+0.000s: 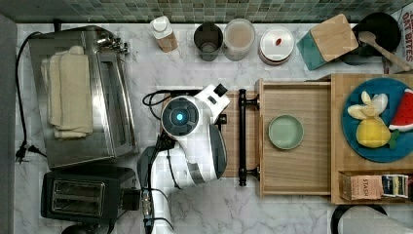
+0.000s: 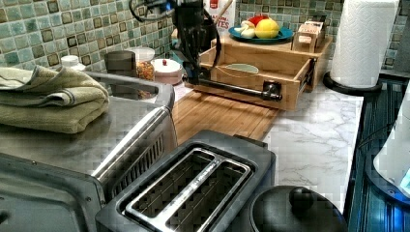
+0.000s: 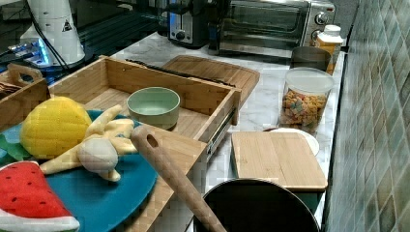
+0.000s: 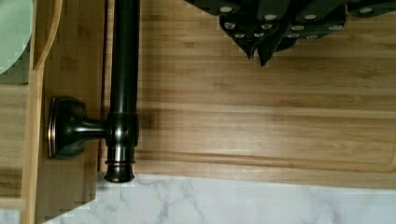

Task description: Close the drawer.

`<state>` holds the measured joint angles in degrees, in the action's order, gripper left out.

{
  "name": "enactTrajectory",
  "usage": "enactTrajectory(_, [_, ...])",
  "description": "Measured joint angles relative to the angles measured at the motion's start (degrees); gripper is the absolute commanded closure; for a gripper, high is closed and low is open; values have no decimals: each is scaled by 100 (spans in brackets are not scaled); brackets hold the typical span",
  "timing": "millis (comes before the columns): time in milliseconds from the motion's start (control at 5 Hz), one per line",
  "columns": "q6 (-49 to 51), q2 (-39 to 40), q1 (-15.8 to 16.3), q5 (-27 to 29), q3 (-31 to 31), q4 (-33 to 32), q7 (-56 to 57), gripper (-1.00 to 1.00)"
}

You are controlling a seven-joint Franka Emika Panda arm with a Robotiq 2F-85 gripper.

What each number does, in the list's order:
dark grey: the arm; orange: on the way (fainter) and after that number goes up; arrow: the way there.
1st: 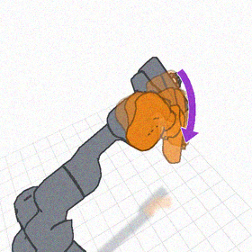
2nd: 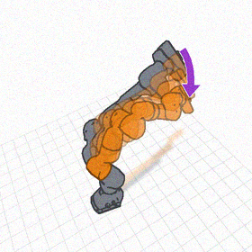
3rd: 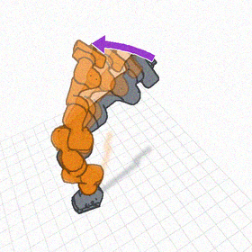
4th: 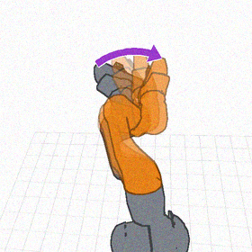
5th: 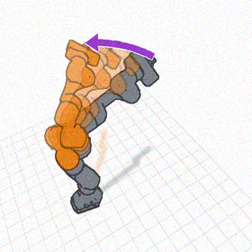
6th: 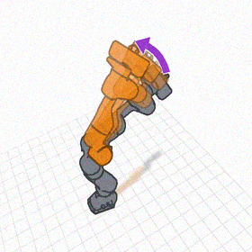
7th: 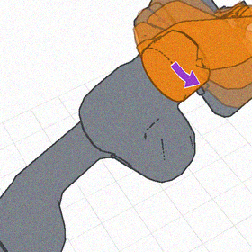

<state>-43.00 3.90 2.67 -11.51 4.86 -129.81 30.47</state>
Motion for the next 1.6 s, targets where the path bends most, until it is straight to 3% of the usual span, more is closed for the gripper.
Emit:
enactTrajectory(600, [-238,278,-35,-406,-66,-325,-3,100])
enactTrajectory(1200, [-691,507,-169,-462,-340,-380,246,100])
enactTrajectory(1600, [-529,565,-650,-432,-389,-436,850,100])
